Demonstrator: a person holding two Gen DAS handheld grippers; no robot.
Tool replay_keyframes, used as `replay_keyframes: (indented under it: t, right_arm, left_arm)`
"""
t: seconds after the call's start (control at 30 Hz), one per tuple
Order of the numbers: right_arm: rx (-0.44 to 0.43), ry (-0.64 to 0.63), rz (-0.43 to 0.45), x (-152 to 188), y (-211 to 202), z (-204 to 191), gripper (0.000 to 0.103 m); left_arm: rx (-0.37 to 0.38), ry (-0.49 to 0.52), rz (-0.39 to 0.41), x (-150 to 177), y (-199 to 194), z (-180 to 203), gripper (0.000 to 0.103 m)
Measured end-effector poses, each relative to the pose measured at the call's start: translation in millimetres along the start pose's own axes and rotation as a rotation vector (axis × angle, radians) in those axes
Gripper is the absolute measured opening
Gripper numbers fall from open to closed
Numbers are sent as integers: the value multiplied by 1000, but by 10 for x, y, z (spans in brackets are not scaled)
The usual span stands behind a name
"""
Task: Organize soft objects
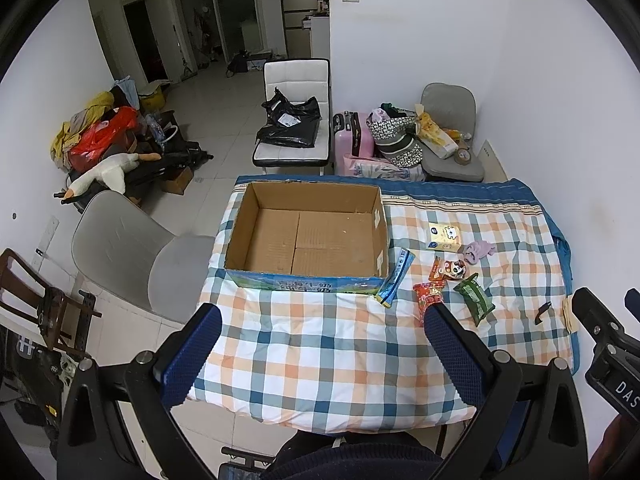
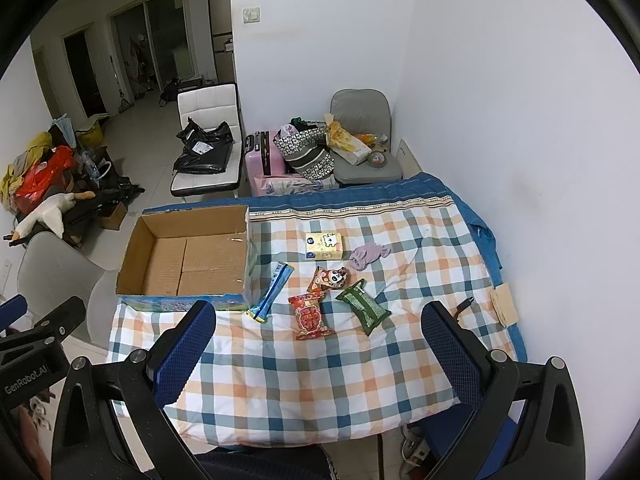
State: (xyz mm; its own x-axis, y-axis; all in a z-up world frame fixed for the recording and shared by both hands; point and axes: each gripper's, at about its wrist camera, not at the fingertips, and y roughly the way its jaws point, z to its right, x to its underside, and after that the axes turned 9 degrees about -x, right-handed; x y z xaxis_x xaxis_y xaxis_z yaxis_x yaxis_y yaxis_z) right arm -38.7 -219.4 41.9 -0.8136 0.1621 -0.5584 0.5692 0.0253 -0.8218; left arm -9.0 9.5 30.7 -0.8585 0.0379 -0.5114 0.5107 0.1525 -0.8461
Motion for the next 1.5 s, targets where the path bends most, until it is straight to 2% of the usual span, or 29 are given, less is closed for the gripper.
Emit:
replay_keyframes:
  t: [0.7,1.23,1.5]
  right_arm:
    - [-1,3,8,-17,-92,-17,103]
    - [-2,4,10,-27,-109,-27,103]
    - [-1,2,12,-28,-119,-33,103]
  left_arm:
    - [-3,4,7,36,-16,-6,103]
    - [1,3,11,-137,-33,-77,103]
    - [2,1,13,-110,-33,-88,103]
